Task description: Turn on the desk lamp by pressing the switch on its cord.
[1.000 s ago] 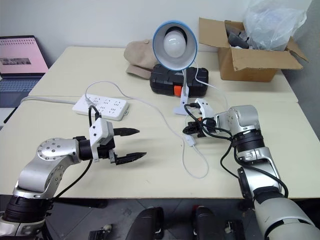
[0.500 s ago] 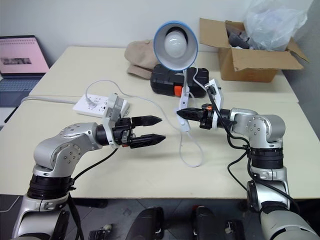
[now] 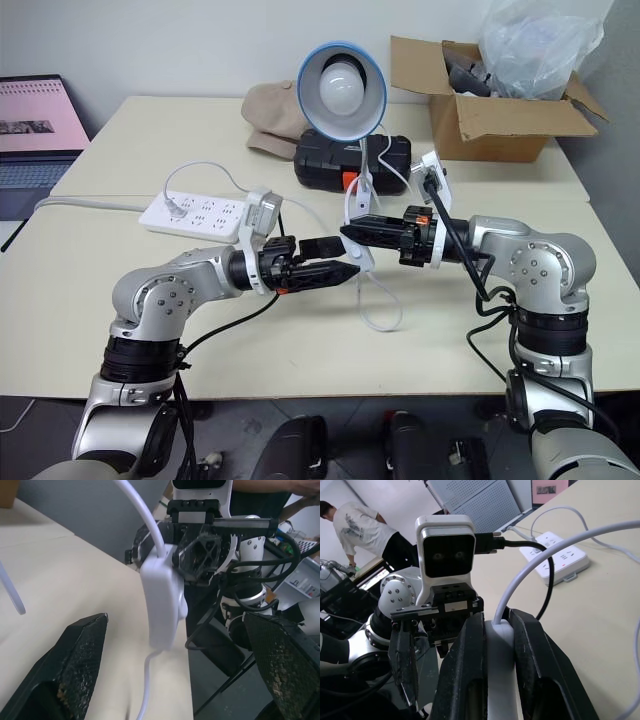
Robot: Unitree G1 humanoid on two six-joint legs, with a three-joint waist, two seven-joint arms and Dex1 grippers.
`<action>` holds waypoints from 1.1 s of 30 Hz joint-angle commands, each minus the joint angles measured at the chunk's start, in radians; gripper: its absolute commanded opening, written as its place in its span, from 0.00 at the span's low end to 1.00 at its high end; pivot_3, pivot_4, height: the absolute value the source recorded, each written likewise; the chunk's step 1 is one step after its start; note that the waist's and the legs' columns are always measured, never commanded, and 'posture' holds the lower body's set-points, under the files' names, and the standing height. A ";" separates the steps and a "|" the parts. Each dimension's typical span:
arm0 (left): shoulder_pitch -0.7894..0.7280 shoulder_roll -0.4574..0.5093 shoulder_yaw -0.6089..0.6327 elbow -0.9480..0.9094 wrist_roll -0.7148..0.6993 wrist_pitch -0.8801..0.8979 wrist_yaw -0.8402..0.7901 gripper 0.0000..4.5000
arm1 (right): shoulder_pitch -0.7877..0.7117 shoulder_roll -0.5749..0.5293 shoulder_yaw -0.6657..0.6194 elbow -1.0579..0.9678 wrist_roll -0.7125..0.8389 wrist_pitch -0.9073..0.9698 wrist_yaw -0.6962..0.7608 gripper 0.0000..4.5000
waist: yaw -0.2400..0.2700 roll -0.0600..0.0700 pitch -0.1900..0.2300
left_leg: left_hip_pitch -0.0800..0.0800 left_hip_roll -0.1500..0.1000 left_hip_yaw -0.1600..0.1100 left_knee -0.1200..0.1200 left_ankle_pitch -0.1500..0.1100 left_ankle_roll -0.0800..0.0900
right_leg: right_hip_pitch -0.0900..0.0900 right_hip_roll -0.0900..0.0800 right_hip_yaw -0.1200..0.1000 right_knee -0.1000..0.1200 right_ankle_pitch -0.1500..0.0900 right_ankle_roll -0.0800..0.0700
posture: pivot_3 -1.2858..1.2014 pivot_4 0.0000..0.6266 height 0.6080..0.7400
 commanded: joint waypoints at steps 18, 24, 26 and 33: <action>0.006 -0.033 0.000 -0.022 -0.022 0.002 -0.018 0.74 | -0.014 -0.021 0.007 -0.037 0.099 0.003 -0.023 0.08 | 0.000 0.000 0.000 | 0.000 0.000 0.000 0.000 0.000 0.000 | 0.000 0.000 0.000 0.000 0.000 0.000 | 0.52 0.24 1.00; 0.010 -0.029 -0.016 -0.024 -0.012 0.000 -0.038 0.46 | -0.019 -0.018 0.008 -0.036 0.110 0.002 -0.031 0.08 | 0.000 0.000 0.000 | 0.000 0.000 0.000 0.000 0.000 0.000 | 0.000 0.000 0.000 0.000 0.000 0.000 | 0.52 0.24 1.00; 0.009 -0.030 -0.018 -0.019 -0.010 -0.005 -0.038 0.37 | -0.020 -0.019 0.009 -0.035 0.113 0.001 -0.033 0.08 | 0.000 0.000 0.000 | 0.000 0.000 0.000 0.000 0.000 0.000 | 0.000 0.000 0.000 0.000 0.000 0.000 | 0.52 0.24 1.00; 0.007 -0.038 -0.012 -0.015 -0.014 -0.014 -0.039 0.11 | -0.021 -0.029 0.014 -0.037 0.127 0.000 -0.037 0.08 | 0.000 0.000 0.000 | 0.000 0.000 0.000 0.000 0.000 0.000 | 0.000 0.000 0.000 0.000 0.000 0.000 | 0.52 0.24 1.00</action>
